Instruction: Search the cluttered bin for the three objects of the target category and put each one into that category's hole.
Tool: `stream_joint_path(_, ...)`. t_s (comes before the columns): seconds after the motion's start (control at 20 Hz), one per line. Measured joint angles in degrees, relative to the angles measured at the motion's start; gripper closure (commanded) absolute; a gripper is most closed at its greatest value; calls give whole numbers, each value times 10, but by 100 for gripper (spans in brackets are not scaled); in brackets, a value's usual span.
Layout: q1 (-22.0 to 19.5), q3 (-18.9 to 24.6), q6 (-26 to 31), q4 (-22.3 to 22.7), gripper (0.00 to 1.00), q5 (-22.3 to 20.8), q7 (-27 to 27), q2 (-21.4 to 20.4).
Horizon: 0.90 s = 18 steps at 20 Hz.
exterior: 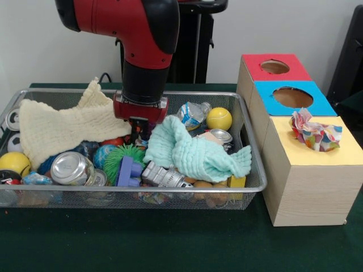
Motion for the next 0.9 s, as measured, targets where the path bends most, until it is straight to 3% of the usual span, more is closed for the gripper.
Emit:
stream_joint_path(0.5, 11, 0, 7, 32, 100, 0, 0, -84)
stream_joint_path(0.9, 21, -1, 8, 45, 100, 2, 0, -117)
